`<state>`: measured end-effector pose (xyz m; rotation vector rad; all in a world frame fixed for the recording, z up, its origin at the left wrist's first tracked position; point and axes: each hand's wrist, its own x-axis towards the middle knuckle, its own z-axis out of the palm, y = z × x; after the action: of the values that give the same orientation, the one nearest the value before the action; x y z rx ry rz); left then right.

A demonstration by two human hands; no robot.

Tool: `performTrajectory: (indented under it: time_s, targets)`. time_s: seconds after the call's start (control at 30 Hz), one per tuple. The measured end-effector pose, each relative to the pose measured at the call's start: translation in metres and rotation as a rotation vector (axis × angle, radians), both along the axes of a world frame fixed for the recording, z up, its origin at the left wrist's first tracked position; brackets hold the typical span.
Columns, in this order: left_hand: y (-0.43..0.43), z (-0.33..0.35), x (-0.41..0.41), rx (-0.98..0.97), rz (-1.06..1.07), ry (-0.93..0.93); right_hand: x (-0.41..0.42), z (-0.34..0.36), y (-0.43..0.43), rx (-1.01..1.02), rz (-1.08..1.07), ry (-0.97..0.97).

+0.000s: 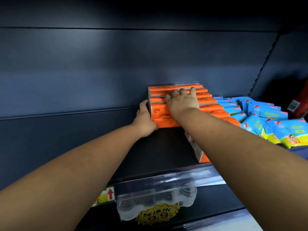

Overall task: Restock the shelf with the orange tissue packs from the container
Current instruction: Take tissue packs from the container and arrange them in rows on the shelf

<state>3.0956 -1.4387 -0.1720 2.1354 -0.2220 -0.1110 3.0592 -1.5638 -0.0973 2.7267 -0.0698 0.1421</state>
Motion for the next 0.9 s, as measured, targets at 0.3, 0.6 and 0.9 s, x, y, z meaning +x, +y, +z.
performTrajectory:
  time_s: [0.3, 0.6, 0.9]
  targets:
    - [0.03, 0.015, -0.018, 0.126, -0.047, 0.007, -0.025, -0.001, -0.004, 0.115, -0.031, -0.073]
    - [0.087, 0.05, -0.074, 0.121, -0.116, 0.065, -0.086, 0.003, 0.016, 0.311, 0.273, -0.036]
    - [0.163, 0.074, -0.189, 0.1, -0.16, 0.132, -0.168, -0.019, 0.078, 0.993, 0.327, 0.055]
